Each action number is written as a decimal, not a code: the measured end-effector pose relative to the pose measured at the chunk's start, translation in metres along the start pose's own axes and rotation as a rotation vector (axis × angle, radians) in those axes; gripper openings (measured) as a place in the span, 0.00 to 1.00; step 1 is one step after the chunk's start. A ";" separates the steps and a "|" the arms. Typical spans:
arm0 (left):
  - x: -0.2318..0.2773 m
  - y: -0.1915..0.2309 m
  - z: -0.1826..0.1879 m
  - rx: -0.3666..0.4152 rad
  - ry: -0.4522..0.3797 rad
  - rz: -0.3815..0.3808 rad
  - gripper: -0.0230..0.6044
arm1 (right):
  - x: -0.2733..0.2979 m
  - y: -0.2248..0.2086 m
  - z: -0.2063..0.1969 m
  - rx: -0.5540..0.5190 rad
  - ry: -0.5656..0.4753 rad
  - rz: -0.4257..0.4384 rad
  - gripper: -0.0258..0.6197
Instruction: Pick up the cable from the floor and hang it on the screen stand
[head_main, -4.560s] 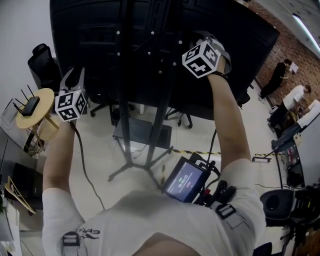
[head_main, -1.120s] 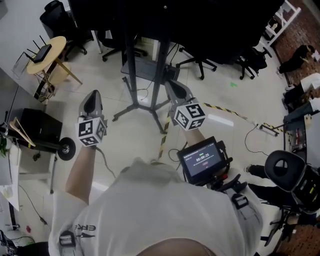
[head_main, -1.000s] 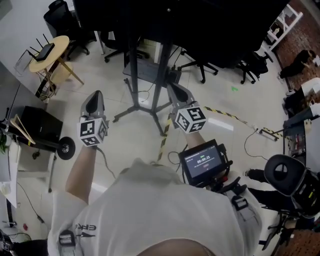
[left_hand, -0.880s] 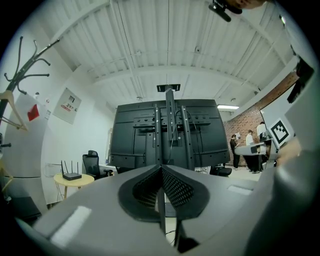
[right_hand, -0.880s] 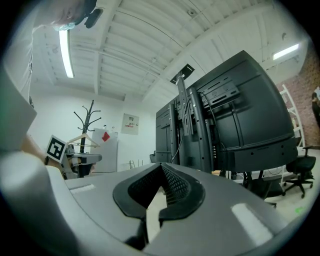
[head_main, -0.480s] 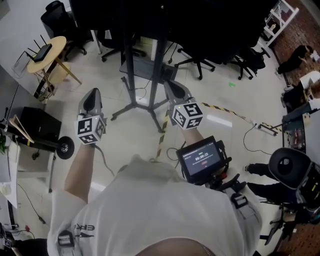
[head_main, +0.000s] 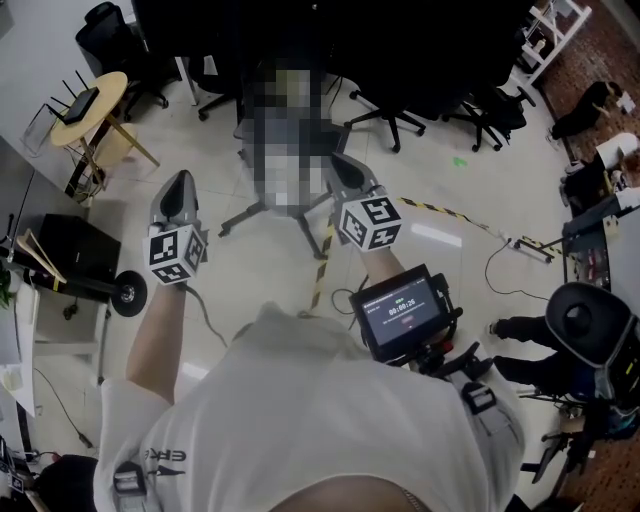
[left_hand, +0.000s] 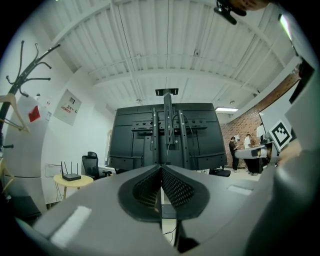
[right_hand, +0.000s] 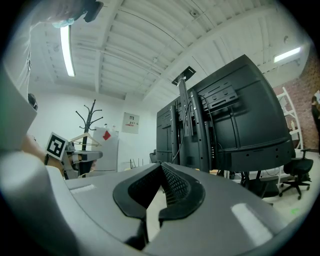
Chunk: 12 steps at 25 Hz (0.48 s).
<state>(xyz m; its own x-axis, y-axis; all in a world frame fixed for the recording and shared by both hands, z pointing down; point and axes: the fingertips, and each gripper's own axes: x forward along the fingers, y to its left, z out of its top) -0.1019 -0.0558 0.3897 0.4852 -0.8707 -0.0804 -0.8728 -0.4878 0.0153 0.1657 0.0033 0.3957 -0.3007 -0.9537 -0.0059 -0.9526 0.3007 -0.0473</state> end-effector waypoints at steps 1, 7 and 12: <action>0.000 0.000 0.000 -0.001 0.000 0.001 0.04 | 0.000 0.000 0.000 0.000 0.000 0.001 0.06; -0.021 -0.009 0.007 0.003 -0.012 0.003 0.04 | -0.019 0.009 0.003 -0.008 -0.005 0.004 0.06; -0.002 0.002 0.005 0.003 -0.015 0.007 0.04 | 0.005 0.002 0.004 -0.014 -0.006 0.012 0.06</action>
<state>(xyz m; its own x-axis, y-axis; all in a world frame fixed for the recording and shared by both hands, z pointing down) -0.1049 -0.0542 0.3852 0.4778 -0.8733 -0.0953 -0.8766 -0.4811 0.0133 0.1621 -0.0005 0.3911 -0.3123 -0.9499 -0.0129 -0.9493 0.3126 -0.0333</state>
